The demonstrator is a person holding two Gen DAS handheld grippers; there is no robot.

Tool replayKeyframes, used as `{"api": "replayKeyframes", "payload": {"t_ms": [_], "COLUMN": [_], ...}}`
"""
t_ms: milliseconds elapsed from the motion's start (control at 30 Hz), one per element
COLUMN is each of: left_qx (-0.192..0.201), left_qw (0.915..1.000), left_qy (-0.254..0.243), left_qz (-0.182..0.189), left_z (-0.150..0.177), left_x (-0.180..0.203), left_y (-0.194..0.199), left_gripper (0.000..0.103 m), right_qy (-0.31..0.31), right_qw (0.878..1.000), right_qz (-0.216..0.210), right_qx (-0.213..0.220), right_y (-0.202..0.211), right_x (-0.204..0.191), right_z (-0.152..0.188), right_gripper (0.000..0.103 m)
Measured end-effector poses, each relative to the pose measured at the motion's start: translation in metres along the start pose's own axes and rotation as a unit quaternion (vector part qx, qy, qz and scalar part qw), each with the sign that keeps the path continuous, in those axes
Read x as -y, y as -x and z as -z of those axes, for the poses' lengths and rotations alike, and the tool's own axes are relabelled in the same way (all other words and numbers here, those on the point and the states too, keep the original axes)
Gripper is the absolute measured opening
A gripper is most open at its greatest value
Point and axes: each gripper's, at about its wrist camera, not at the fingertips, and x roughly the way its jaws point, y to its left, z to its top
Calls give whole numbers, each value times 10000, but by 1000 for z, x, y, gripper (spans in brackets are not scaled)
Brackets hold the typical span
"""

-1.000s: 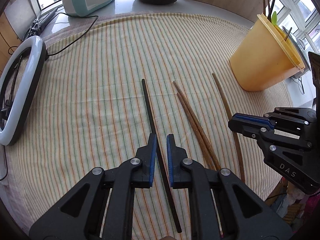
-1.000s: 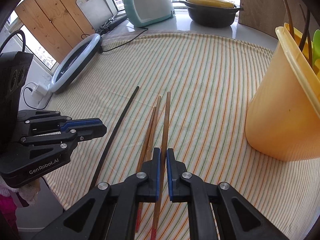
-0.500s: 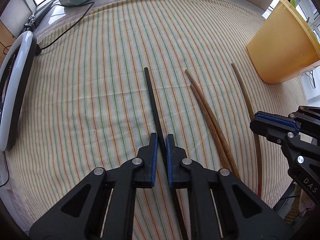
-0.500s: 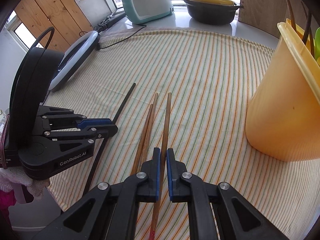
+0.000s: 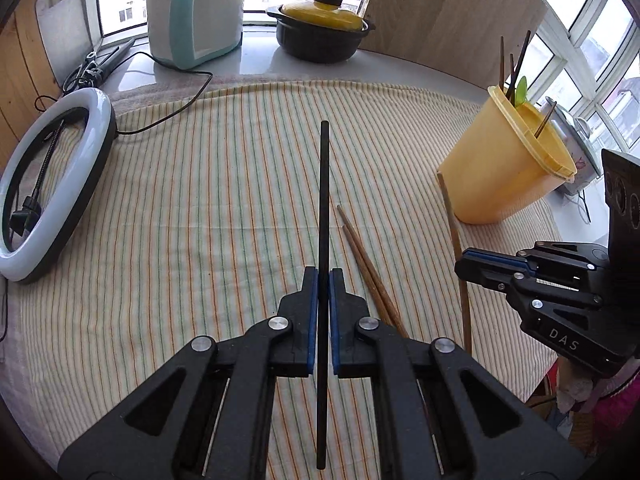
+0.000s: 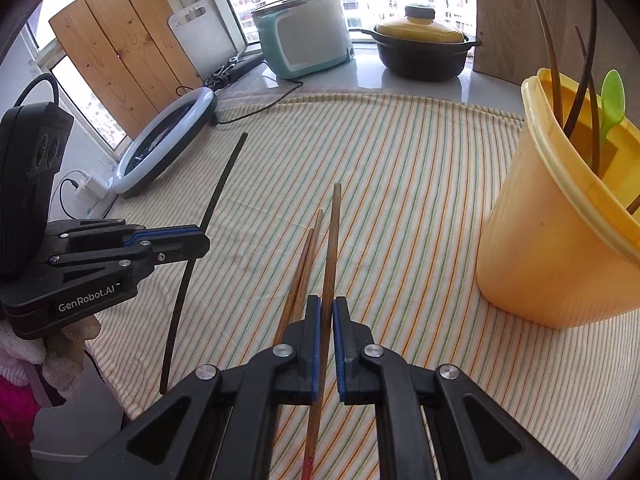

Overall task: Organize utensils
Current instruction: 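Lift both held chopsticks and carry them over the yellow container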

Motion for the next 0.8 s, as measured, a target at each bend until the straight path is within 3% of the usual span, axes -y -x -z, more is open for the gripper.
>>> {"api": "replayKeyframes", "payload": {"t_ms": [300,467,600,800], "left_qx": [927,1234,1531,1792], "left_qw": [9952,9914,9869,9820], "left_qy": [217,264,242,127], "left_qz": [214,356,439,585], "left_z": [20,28,21,7], "left_x": [8,24,34,51], "left_y": [39,54,70,86], "left_gripper": [3,3,3,3], "right_qy": [6,0,50,152], "right_qw": [9955,9889,9808,9724], "right_qz": [48,147,255,454], "right_qx": [945,1481,1934,2285], "right_y": [48,73,94,114], "right_x": [-2,-6,-9,-11], "right_z": [19,24,28,26], "right_gripper": [3,3,3,3]}}
